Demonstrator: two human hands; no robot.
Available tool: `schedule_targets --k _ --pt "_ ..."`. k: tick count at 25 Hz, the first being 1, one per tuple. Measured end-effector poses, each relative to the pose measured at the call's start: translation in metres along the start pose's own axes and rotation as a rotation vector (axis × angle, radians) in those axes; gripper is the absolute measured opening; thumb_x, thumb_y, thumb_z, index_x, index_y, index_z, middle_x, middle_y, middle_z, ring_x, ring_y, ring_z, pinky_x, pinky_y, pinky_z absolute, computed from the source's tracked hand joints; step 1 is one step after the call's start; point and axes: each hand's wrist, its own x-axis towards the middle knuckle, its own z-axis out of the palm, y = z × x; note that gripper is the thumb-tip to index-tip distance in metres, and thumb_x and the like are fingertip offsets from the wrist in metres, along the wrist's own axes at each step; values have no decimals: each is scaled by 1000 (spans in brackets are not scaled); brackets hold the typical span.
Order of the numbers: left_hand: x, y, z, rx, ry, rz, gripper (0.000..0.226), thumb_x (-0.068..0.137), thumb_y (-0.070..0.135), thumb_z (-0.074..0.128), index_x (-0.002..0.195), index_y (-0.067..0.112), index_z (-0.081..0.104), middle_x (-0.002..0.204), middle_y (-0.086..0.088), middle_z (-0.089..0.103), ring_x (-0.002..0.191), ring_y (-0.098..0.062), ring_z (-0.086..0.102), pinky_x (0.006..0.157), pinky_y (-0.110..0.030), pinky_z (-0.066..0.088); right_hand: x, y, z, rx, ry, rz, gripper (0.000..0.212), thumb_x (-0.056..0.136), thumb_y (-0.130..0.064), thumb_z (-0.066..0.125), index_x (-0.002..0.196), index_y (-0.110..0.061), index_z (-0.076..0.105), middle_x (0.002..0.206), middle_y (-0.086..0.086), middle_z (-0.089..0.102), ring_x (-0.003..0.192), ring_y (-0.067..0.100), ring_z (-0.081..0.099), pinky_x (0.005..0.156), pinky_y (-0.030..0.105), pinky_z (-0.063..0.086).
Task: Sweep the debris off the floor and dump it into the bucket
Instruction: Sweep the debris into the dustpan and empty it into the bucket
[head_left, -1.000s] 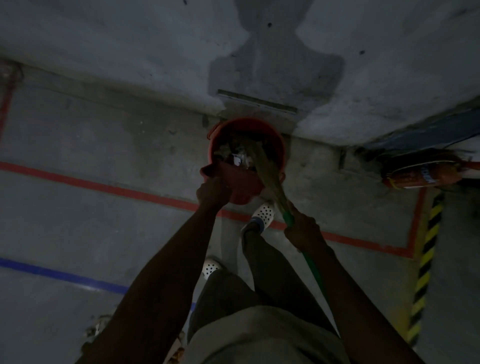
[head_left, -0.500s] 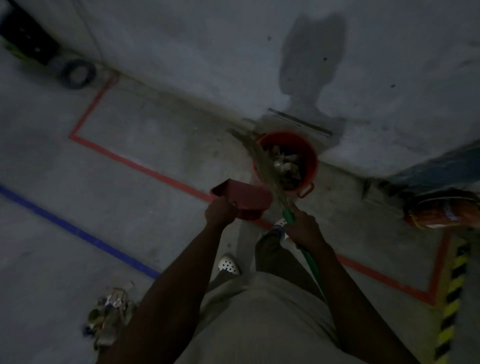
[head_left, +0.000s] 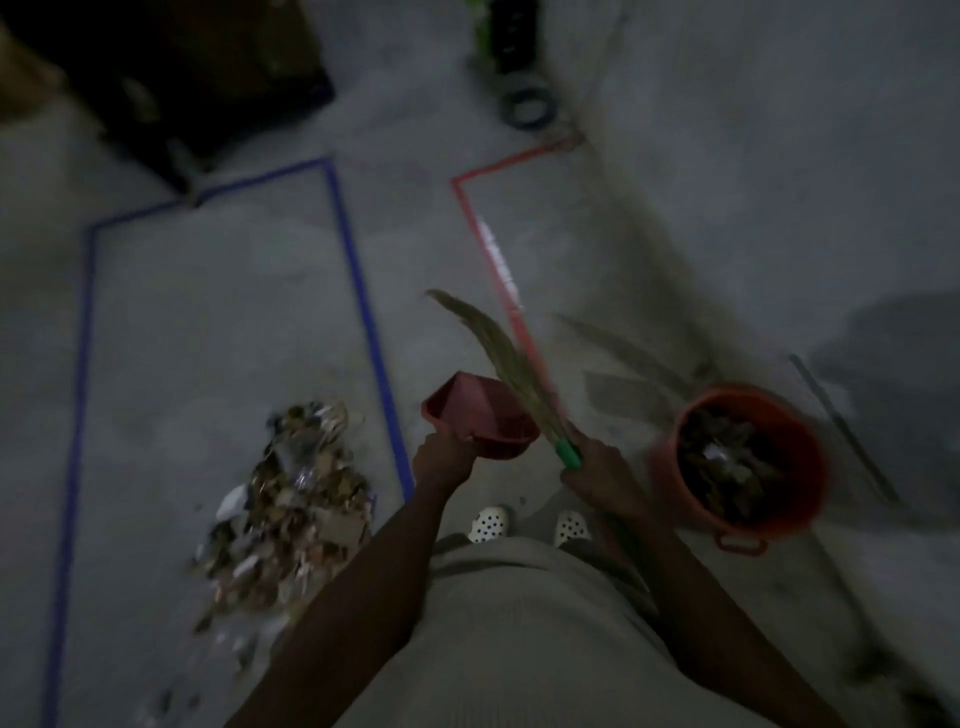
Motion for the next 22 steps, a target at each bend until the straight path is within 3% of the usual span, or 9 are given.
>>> schedule_targets --k 2,6,8,11,13,15,18,22 --pt "-25 -27 -2 -119 67 -147 43 104 34 39 134 7 52 131 -17 57 117 -36 57 93 -36 46 14 -19 1 -87 -94 -103 90 81 -12 63 159 -39 26 122 11 66 100 30 65 73 27 47" --pt "-81 -65 6 -357 243 -406 36 103 30 41 123 9 62 124 -13 64 114 -30 61 93 -34 47 36 -51 17 -229 -305 -289 91 84 -13 63 159 -42 22 111 14 66 92 34 67 71 36 57" --pt "-115 -77 21 -422 326 -535 36 104 29 38 121 5 60 122 -15 63 112 -31 61 92 -37 48 34 -62 33 -344 -400 -345 89 85 -16 63 158 -43 19 111 12 66 89 33 68 64 31 52" --pt "-145 -81 32 -490 352 -621 33 102 27 44 119 3 59 119 -18 64 111 -35 61 91 -41 48 32 -66 43 -464 -420 -425 87 88 -17 65 160 -34 20 124 11 64 95 25 63 72 24 46" --pt "-218 -125 71 -606 427 -901 36 103 32 42 121 5 58 122 -18 62 113 -35 60 93 -42 48 -3 -89 105 -651 -651 -647 86 88 -17 65 160 -35 21 124 9 64 94 21 60 71 24 46" --pt "-226 -129 78 -616 424 -942 42 103 37 40 125 5 56 125 -19 60 116 -36 59 96 -42 49 -2 -98 107 -668 -615 -604 87 87 -17 64 159 -39 21 111 6 64 82 19 61 60 22 46" --pt "-279 -163 108 -788 457 -1107 44 102 39 42 127 5 56 127 -19 59 116 -37 58 97 -42 49 -37 -103 150 -744 -723 -662 85 86 -19 63 157 -44 24 102 6 63 71 23 66 44 25 48" --pt "-343 -221 149 -950 536 -1284 45 101 40 44 128 6 56 128 -20 58 117 -37 58 97 -41 48 -85 -130 224 -884 -784 -776 84 87 -16 65 157 -42 26 100 5 65 67 24 66 47 30 52"
